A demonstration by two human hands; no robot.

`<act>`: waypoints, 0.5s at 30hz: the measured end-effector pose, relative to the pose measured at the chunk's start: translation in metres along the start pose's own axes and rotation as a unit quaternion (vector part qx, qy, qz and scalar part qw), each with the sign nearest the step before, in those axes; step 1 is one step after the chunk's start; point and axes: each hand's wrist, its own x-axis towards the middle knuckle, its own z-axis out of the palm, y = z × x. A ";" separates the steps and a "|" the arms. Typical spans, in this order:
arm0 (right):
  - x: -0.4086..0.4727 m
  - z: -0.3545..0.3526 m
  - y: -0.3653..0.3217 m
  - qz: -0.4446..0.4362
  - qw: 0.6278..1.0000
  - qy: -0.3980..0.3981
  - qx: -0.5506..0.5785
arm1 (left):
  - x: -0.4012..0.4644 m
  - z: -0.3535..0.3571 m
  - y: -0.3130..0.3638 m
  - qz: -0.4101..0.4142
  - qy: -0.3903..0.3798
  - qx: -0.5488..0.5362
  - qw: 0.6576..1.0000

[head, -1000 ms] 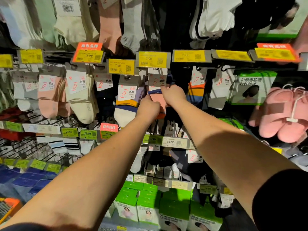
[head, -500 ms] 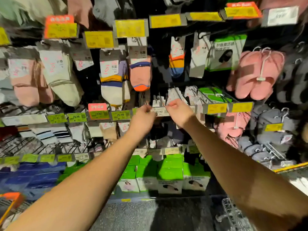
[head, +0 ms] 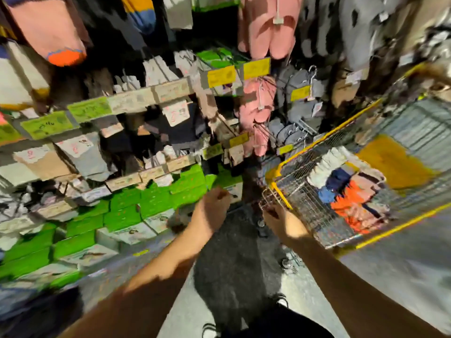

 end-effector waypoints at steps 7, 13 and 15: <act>-0.006 -0.070 0.099 0.142 0.979 0.074 0.123 | 0.024 0.119 0.043 -0.010 -0.121 0.062 0.991; 0.043 -0.155 0.176 0.222 0.915 0.151 0.302 | 0.065 0.239 0.108 -0.039 -0.200 0.039 0.978; 0.070 -0.182 0.202 0.259 0.879 0.169 0.363 | 0.082 0.282 0.117 -0.051 -0.228 0.039 0.972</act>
